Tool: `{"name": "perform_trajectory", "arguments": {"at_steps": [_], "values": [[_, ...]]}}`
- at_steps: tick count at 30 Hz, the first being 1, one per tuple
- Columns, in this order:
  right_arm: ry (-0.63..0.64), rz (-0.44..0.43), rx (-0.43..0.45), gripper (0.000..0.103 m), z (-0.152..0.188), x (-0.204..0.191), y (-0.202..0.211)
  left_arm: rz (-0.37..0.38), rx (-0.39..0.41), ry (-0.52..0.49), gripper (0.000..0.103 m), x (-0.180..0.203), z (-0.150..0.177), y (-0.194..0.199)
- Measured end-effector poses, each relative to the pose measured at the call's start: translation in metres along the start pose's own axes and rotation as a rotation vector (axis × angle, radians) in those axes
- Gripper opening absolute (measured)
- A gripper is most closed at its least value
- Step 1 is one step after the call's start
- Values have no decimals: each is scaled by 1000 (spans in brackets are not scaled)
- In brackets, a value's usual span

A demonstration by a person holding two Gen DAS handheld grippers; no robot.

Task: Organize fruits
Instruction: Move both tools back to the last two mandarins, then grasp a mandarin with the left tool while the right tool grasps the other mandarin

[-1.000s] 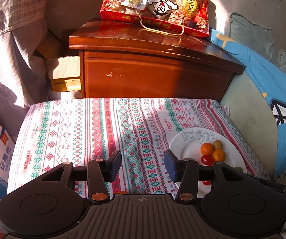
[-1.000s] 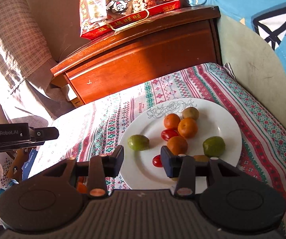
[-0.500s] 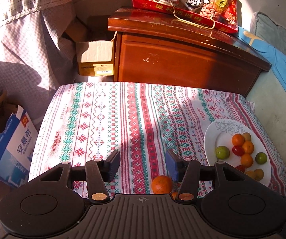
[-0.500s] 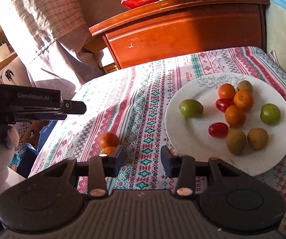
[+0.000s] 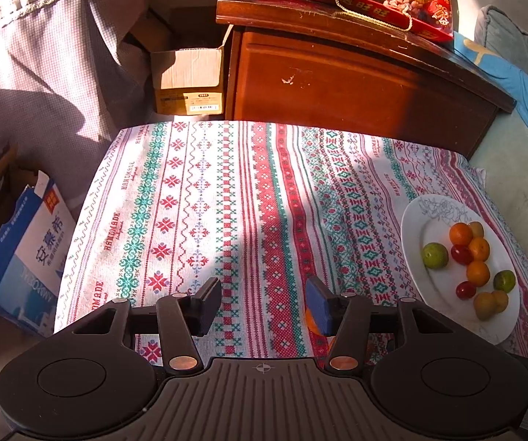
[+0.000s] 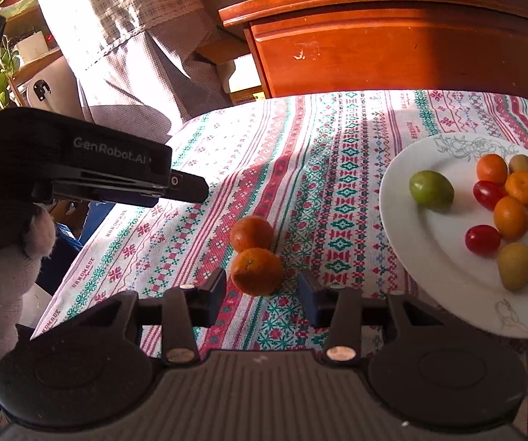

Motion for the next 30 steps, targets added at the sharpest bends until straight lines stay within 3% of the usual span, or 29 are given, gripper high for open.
{"name": "perform_trajectory", "arguments": {"at_steps": [5, 7, 30], "values": [[36, 18, 16, 44, 1, -5, -6, 3, -11, 10, 50, -4, 3, -2], [51, 16, 15, 33, 2, -7, -7, 1, -17, 11, 50, -4, 4, -4], [-62, 113, 1, 33, 12, 36, 25, 75, -26, -74, 49, 39, 19, -25]]}}
Point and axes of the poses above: each gripper's, at about its wrist camera, not at the fingertips, and y roughly against the way its jaws point, x to its right, z to its underside, the point moved 6 cm from there along -y, roughly the way its jaws point, and after that the axes turned 1 degree about z, right-handed, at the moved point
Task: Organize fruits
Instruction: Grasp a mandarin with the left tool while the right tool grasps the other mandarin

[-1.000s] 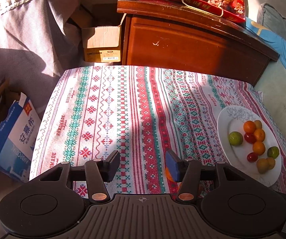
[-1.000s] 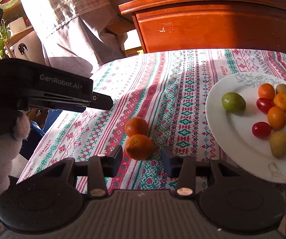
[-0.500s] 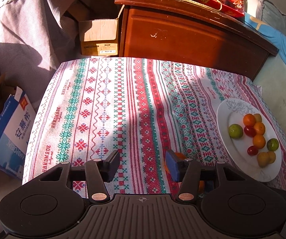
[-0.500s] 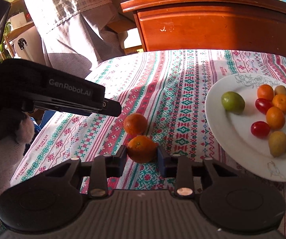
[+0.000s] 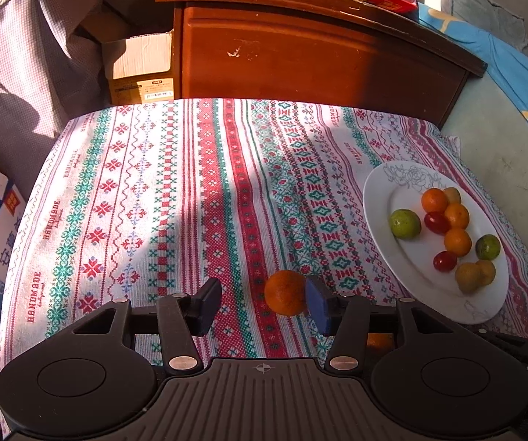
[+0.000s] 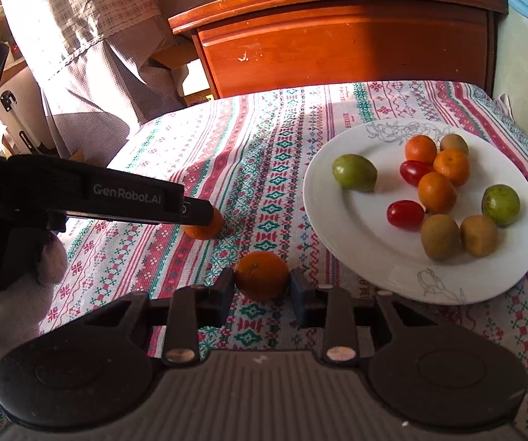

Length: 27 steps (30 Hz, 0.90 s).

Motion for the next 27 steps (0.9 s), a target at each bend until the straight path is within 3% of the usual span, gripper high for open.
{"name": "perform_trajectory", "arguments": {"at_steps": [8, 20, 27], "values": [[-29, 9, -1, 33, -1, 8, 2, 13, 4, -23, 45, 12, 3, -7], [-45, 14, 0, 33, -1, 13, 5, 3, 11, -61, 27, 21, 8, -17], [-52, -7, 21, 32, -5, 12, 10, 10, 30, -62, 27, 23, 10, -12]]}}
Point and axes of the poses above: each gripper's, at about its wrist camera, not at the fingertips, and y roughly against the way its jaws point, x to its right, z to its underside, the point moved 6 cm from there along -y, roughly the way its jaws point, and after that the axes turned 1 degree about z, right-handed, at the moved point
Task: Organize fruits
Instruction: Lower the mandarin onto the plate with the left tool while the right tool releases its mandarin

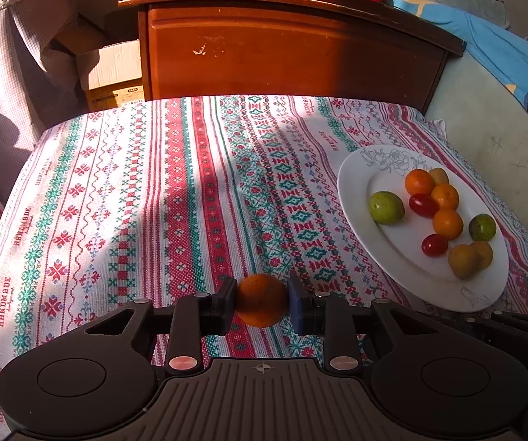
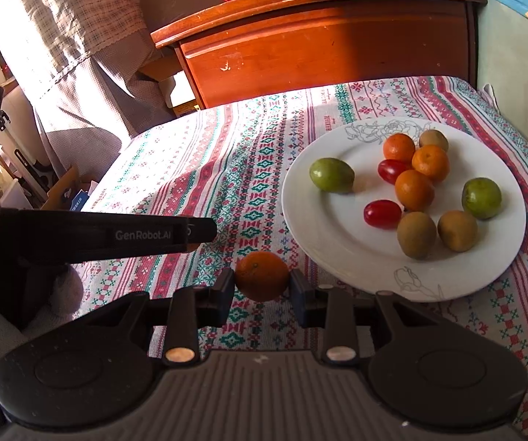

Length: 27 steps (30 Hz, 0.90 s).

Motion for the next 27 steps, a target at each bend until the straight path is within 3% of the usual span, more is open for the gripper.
{"name": "perform_trajectory", "arguments": {"at_steps": [6, 14, 21, 27], "values": [[-23, 9, 75, 32, -21, 8, 19, 38, 60, 14, 27, 6, -20, 16], [-93, 73, 178, 32, -57, 47, 48, 146, 149, -1, 27, 33, -51, 34], [-159, 112, 185, 32, -75, 87, 56, 218, 181, -47, 27, 62, -68, 26], [-116, 154, 156, 32, -82, 112, 45, 221, 167, -46, 27, 75, -76, 2]]}}
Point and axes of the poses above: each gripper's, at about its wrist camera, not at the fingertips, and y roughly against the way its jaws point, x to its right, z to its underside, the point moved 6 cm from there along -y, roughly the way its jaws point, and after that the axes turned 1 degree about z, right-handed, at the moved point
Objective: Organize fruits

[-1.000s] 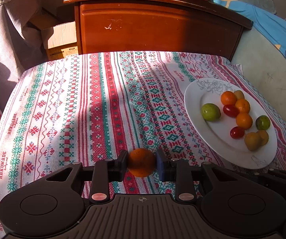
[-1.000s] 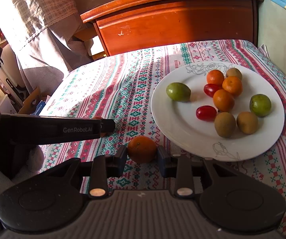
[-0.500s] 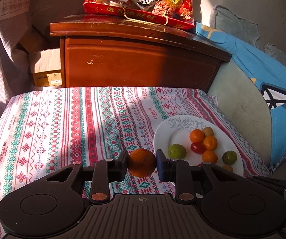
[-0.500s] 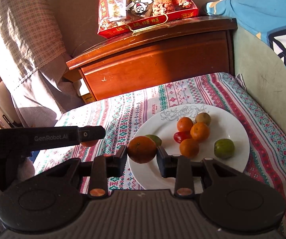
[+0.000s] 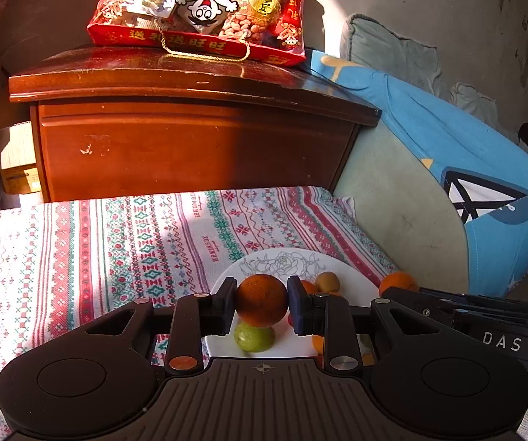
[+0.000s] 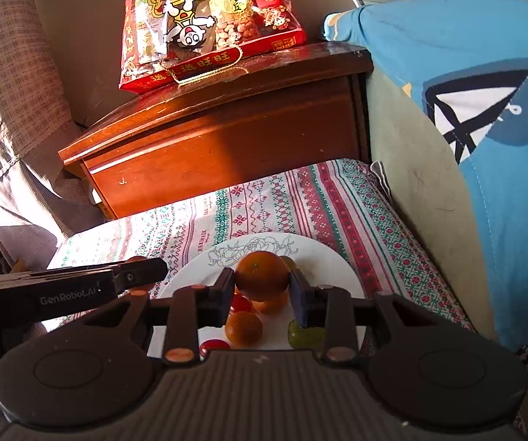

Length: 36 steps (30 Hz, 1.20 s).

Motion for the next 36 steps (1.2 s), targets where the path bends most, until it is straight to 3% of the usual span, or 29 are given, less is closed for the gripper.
{"name": "perform_trajectory", "arguments": {"at_steps": [9, 17, 19, 23, 27, 36], "values": [[-37, 10, -73, 33, 10, 15, -25, -9, -52, 10, 27, 2, 6, -38], [-73, -7, -75, 37, 3, 10, -23, -38, -61, -23, 30, 6, 6, -38], [-70, 13, -68, 45, -1, 8, -17, -40, -54, -27, 38, 8, 2, -32], [-93, 53, -66, 47, -7, 9, -5, -66, -53, -23, 42, 9, -5, -16], [-99, 98, -53, 60, -9, 6, 11, -106, -72, -3, 60, 5, -9, 1], [-106, 196, -84, 73, 8, -11, 38, -143, -100, 13, 70, 5, -2, 37]]}}
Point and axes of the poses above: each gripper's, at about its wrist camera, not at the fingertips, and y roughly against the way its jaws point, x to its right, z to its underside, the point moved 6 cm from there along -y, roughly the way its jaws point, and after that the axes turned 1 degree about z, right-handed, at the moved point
